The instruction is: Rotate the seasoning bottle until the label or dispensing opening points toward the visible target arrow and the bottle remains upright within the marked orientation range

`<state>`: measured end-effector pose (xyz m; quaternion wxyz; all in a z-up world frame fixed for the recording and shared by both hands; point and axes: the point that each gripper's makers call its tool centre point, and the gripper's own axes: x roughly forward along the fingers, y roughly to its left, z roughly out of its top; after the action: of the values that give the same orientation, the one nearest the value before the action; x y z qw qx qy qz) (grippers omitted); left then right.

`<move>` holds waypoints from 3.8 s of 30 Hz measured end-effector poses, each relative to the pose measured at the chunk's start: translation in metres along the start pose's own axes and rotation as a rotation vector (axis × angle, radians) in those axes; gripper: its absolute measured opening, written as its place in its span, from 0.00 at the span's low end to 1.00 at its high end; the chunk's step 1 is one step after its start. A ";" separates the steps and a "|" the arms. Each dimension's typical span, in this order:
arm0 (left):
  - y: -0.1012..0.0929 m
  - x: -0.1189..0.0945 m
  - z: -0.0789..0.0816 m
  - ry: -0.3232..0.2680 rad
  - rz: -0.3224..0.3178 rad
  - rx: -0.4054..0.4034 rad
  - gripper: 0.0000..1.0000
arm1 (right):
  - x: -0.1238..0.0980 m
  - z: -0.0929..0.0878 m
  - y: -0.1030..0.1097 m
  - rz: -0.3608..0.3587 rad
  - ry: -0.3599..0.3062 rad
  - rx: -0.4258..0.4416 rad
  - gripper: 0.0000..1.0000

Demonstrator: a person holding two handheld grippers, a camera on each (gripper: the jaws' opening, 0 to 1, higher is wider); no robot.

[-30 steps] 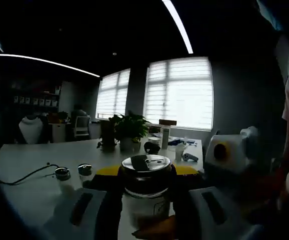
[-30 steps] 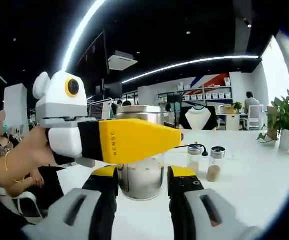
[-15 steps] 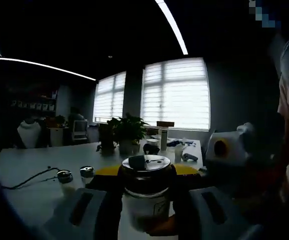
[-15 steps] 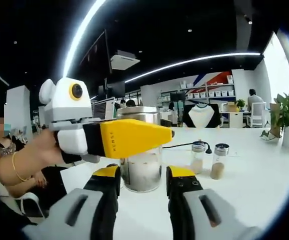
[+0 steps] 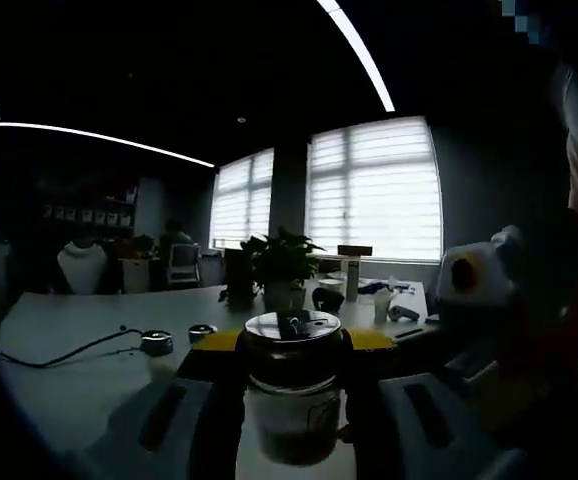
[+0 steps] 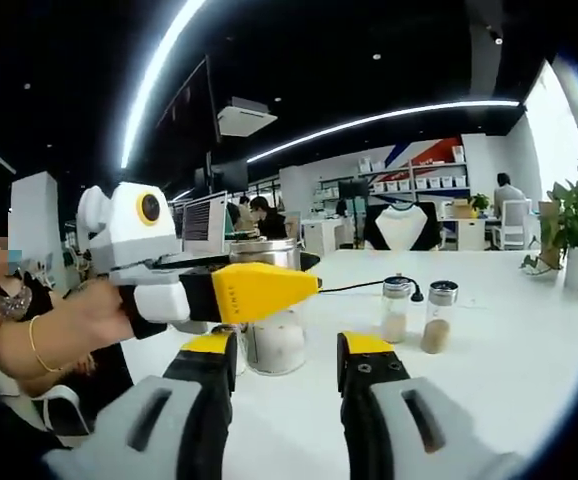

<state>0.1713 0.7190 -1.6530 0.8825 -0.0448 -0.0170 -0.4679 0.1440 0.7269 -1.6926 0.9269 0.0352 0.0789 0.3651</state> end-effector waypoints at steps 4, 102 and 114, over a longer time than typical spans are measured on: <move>0.010 -0.004 -0.002 -0.030 0.020 -0.017 0.39 | 0.004 -0.004 0.004 0.019 0.018 0.005 0.44; 0.093 -0.074 -0.147 0.080 0.251 0.042 0.40 | -0.008 -0.025 0.000 0.014 0.193 -0.057 0.81; 0.092 -0.067 -0.128 0.069 0.269 0.042 0.49 | -0.006 -0.026 0.000 0.020 0.192 -0.044 0.81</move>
<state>0.2079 0.8133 -1.7907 0.9380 -0.0118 0.0098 -0.3463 0.1348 0.7230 -1.7174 0.9119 -0.0194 0.1588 0.3779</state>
